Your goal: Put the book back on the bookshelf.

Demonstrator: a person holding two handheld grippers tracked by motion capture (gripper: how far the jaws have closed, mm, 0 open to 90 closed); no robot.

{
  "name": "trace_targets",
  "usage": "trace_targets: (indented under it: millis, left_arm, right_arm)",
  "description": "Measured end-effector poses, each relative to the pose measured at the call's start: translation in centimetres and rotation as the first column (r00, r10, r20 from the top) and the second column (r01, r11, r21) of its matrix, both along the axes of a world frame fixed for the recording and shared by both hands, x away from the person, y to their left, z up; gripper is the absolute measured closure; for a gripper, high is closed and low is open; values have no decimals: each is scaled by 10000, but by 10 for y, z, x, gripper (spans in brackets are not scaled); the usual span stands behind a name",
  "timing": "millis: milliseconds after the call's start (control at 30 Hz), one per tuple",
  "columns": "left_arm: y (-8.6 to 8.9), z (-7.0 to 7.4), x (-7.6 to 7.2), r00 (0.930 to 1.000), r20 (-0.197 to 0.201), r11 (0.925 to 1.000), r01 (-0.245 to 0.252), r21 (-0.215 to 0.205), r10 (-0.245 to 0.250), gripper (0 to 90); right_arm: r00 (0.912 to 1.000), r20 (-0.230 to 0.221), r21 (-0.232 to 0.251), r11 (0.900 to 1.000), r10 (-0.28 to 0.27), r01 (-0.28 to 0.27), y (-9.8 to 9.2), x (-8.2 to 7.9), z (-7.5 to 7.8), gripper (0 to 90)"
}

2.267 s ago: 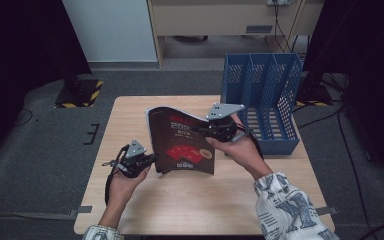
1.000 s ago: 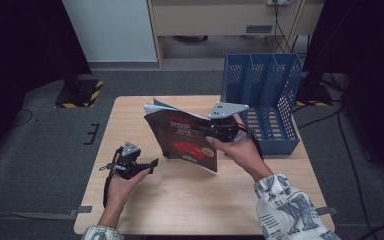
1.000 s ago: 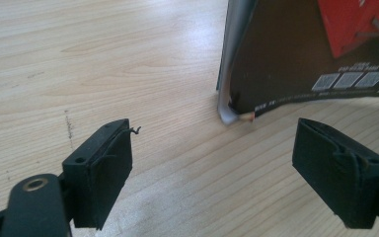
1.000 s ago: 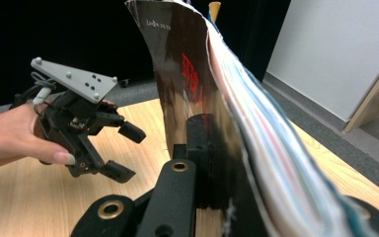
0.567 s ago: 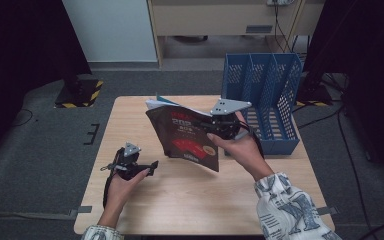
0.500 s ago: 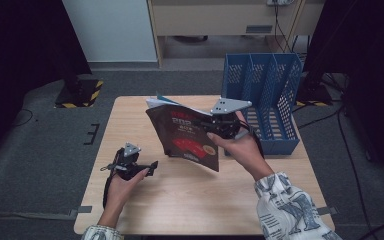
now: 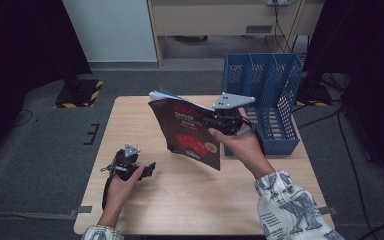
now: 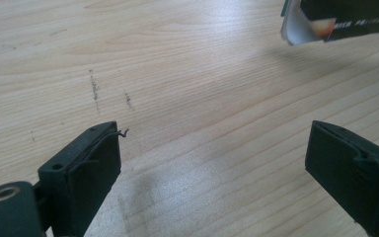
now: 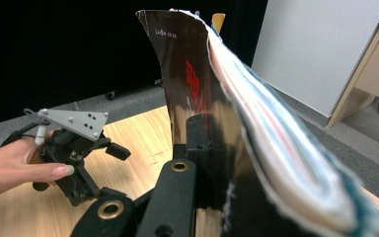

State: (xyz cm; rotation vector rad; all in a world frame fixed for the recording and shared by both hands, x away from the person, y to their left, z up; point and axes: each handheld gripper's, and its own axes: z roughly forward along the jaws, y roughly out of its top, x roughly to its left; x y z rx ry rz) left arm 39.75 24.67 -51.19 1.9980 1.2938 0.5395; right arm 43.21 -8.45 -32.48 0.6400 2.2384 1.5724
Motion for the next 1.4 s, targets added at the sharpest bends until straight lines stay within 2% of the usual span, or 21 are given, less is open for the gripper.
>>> trace_targets:
  millis: [400,800,1033,1400]
  left_arm:
    - [-1,-4,1,9998,-187,9998,34,180,-31,65]
    - [-5,-9,1,9991,-386,9986,179,493,-160,65]
    - [-3,-9,1,9990,-426,9990,125,438,-106,62]
    - [-3,-13,2,9981,-604,9979,178,622,-140,61]
  right_arm:
    - [9996,-95,154,9995,-279,281,-6,0,15,871]
    - [9977,-180,380,9971,-647,654,-20,0,39,871]
    - [9965,-140,482,9953,-829,835,-29,0,46,871]
    - [9932,-198,610,9914,-1151,1161,-46,0,54,871]
